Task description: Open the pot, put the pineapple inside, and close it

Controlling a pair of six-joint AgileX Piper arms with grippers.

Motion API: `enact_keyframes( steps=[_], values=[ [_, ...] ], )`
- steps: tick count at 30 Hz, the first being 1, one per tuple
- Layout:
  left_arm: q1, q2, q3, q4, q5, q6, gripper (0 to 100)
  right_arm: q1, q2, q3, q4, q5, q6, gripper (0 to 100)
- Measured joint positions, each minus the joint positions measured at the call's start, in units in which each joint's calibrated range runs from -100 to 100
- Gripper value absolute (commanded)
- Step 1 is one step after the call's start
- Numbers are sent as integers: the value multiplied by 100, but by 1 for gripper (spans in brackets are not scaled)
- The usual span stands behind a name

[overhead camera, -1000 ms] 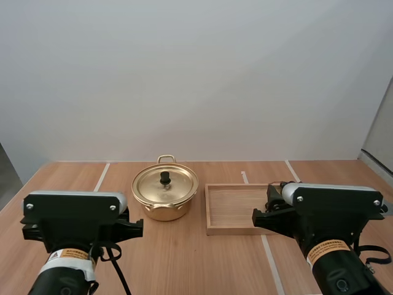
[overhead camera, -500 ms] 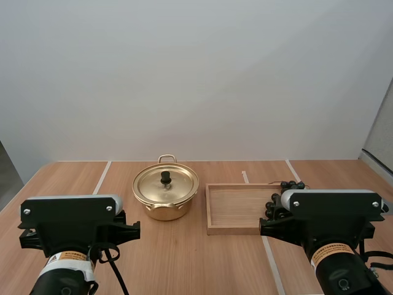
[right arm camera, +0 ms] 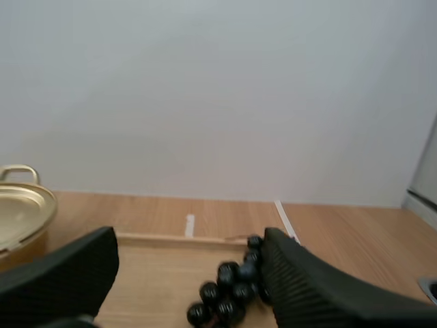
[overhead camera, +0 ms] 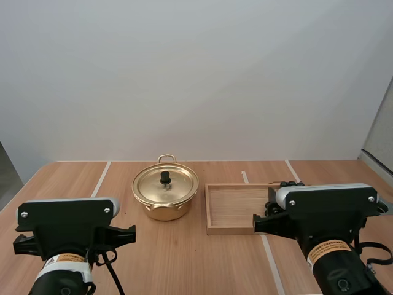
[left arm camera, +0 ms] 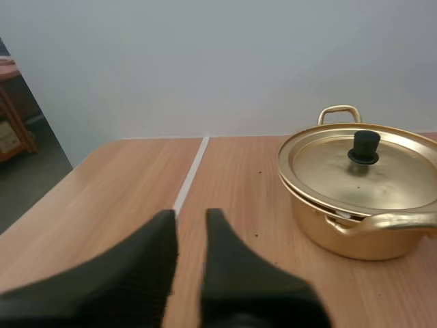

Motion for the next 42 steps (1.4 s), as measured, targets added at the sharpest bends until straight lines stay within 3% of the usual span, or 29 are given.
enact_keyframes(
  steps=[9, 14, 17, 21, 24, 27, 28, 29, 32, 33, 38, 40, 42],
  values=[
    [0, 0, 0, 248, 134, 0, 0, -98, 0, 0, -688, -486, 0, 100],
    [0, 0, 0, 248, 167, 0, 0, -98, 0, 0, -678, -524, -28, 100],
    [0, 0, 0, 248, 113, 0, 0, -98, 0, 0, 116, -438, -714, 100],
    [0, 0, 13, 248, -1015, 0, 0, -98, 0, 0, 2131, -360, -2664, 100],
    [0, 0, 13, -33, -1757, 16, 0, -98, 0, 0, 3052, -255, -3283, 100],
    [0, 0, 13, -533, -1933, 344, 0, -98, 0, 0, 3617, -6, -3476, 100],
    [0, 0, 13, -758, -1934, 569, 0, -98, 0, 0, 3767, 103, -3533, 94],
    [0, 0, 13, -963, -1934, 769, 0, -98, 0, 0, 3873, 194, -3615, 78],
    [0, 0, 13, -1674, -1740, 1441, 0, -98, 0, 0, 4226, 438, -3978, 12],
    [0, 0, 13, -1890, -1650, 1625, 0, -98, 0, 0, 4345, 491, -4099, 0],
    [0, 0, 13, -2498, -1353, 2062, 0, -98, 0, 0, 4762, 530, -4308, 0],
    [0, 0, 13, -3148, -1231, 2512, 0, -98, 0, 0, 5304, 571, -4379, 0],
    [0, 0, 13, -3623, -1212, 2929, 0, -98, 0, 0, 5424, 629, -4390, 0]
  ],
)
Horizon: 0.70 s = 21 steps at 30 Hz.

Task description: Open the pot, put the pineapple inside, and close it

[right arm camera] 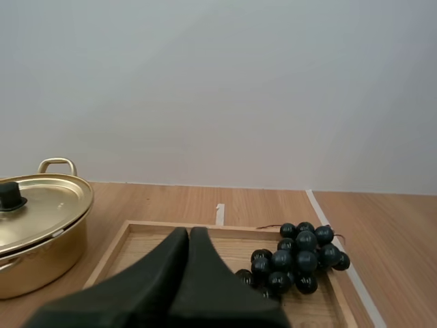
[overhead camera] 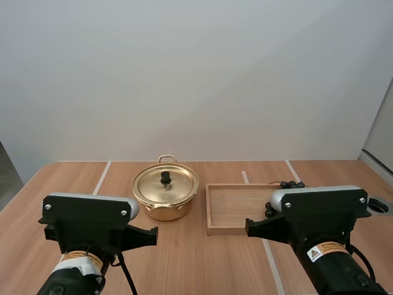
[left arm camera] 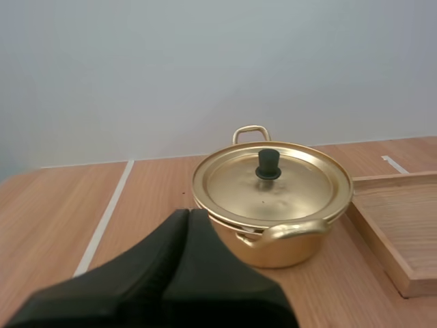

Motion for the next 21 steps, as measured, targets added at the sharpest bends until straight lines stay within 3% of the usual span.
enact_keyframes(
  steps=[5, 13, 21],
  values=[
    [10, 0, 0, -350, 18, 754, 0, 0, 0, 0, 46, 380, -21, 0],
    [268, 0, 0, -350, 256, 448, 0, 0, 0, 0, 109, 1310, -21, 0],
    [275, 0, 0, -350, 343, 439, 0, 0, 0, 0, 222, 1692, -28, 0]
  ],
)
